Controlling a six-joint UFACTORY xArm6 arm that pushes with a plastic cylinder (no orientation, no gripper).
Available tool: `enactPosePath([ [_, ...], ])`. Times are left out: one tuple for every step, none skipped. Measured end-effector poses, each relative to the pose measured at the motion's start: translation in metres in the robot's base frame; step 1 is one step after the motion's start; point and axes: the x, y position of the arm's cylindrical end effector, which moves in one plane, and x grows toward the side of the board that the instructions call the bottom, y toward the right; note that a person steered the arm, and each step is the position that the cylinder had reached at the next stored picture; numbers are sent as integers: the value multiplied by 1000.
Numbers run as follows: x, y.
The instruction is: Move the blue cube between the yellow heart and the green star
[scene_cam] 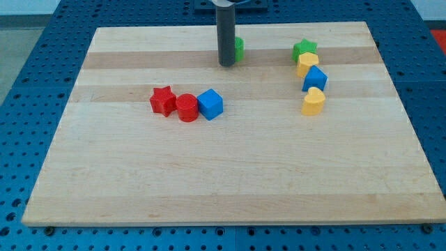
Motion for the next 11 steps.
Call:
enactPosePath([
  [-6, 3],
  [-13, -8],
  [-28, -20],
  [-39, -22],
  [-45, -23],
  [-45, -22],
  [-45, -9],
  [-45, 3],
  [-45, 5],
  [-45, 5],
  [-45, 21],
])
